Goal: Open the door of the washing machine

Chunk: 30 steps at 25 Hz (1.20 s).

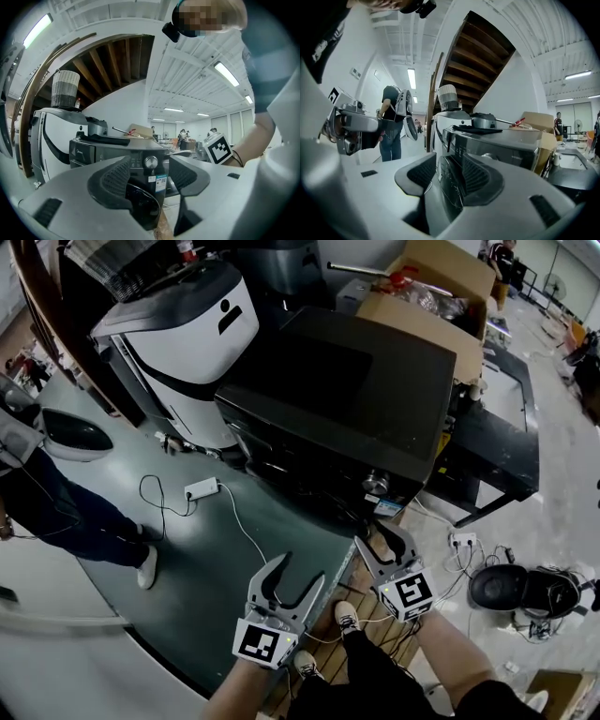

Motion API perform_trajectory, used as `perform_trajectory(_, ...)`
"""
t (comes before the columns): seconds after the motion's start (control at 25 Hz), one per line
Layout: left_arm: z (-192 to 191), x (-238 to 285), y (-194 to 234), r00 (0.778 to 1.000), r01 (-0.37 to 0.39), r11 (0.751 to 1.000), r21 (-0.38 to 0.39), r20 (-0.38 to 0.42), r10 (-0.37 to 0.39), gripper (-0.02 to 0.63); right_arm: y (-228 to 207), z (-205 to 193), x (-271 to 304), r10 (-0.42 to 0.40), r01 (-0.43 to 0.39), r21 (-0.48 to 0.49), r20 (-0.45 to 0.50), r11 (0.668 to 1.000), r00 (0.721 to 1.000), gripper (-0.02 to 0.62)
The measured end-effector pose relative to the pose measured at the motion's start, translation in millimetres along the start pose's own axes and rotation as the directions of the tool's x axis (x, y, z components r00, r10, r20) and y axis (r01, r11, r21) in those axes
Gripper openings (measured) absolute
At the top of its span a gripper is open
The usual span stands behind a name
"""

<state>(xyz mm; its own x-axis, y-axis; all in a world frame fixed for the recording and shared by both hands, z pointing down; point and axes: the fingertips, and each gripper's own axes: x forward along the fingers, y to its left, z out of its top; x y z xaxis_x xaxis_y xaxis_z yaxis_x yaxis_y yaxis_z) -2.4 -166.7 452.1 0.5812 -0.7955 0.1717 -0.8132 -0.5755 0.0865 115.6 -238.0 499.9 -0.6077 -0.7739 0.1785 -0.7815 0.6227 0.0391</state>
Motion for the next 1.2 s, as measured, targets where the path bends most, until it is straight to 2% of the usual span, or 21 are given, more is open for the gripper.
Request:
perform_trajectory(0.24,-22.6,37.1,15.8,0.999,-0.012,1.000,0.006,-0.032,0.012,0.261,-20.2,-46.7,29.4,0.020,-0.016,0.057,-0.065,0.998,0.998,0.186)
perform_trajectory(0.72,-75.0,76.5,30.9,0.996,-0.045,0.999,-0.024,-0.083,0.043,0.262,-44.9,-144.4,76.7,0.060,-0.040,0.100,-0.208,0.994,0.976,0.186)
perform_trajectory(1.2,-115.5,82.5,52.3,0.990,-0.108,0.990,-0.092,-0.106,0.098,0.267,-50.4,-202.0,110.4,0.082,-0.054,0.098,-0.304,0.994,0.949,0.186)
